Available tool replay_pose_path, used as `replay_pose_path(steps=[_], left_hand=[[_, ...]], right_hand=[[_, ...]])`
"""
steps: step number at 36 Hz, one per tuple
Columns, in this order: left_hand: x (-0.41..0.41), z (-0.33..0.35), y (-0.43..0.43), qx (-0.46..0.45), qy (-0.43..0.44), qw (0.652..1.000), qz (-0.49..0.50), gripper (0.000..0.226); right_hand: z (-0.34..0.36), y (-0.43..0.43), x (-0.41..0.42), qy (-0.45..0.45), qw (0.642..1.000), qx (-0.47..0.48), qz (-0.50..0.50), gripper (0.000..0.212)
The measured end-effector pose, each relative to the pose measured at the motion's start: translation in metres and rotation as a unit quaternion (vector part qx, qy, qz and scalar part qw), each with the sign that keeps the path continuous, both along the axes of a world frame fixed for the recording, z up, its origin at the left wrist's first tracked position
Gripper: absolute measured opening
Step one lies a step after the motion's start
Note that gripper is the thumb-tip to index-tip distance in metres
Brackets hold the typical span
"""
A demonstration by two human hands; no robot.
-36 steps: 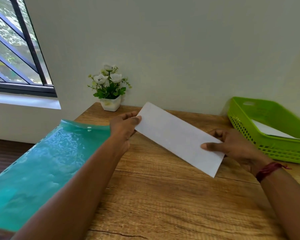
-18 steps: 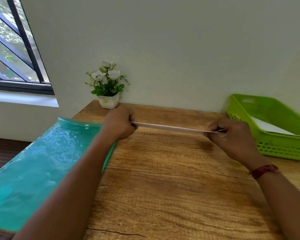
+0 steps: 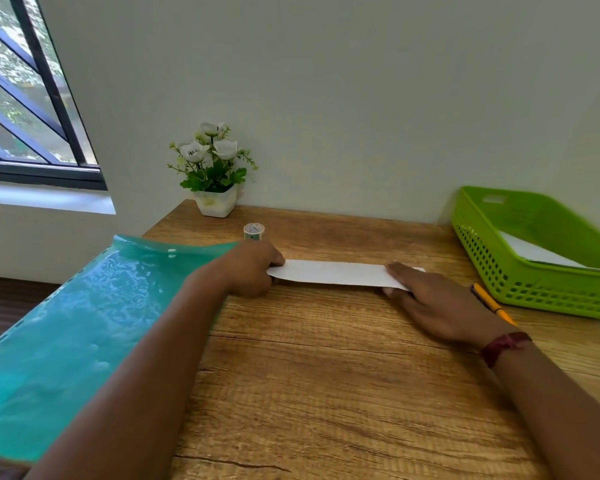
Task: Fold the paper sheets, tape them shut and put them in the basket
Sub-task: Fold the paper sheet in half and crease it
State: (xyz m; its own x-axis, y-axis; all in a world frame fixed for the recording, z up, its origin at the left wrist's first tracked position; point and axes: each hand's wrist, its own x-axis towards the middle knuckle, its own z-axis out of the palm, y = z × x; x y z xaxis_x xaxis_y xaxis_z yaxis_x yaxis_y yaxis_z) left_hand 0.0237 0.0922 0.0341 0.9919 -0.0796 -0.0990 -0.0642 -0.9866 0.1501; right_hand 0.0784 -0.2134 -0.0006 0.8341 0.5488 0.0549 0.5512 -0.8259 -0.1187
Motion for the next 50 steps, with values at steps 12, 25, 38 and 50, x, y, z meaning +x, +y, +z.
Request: replay_pose_path(steps=[12, 25, 38, 50], left_hand=[[-0.008, -0.004, -0.019, 0.034, 0.139, 0.990, 0.003, 0.101], [0.004, -0.035, -0.059, 0.052, 0.047, 0.998, -0.007, 0.078], [0.010, -0.049, -0.075, 0.051, 0.018, 0.997, -0.049, 0.072], [0.005, -0.046, -0.078, 0.042, 0.003, 0.996, -0.082, 0.065]], right_hand=[[-0.004, 0.006, -0.006, 0.076, 0.996, -0.056, 0.000, 0.103], [-0.008, 0.037, -0.010, 0.074, 0.996, -0.004, -0.044, 0.075], [-0.011, 0.056, -0.015, 0.072, 0.996, -0.051, -0.028, 0.080], [-0.013, 0.070, -0.023, 0.083, 0.996, -0.028, -0.021, 0.072]])
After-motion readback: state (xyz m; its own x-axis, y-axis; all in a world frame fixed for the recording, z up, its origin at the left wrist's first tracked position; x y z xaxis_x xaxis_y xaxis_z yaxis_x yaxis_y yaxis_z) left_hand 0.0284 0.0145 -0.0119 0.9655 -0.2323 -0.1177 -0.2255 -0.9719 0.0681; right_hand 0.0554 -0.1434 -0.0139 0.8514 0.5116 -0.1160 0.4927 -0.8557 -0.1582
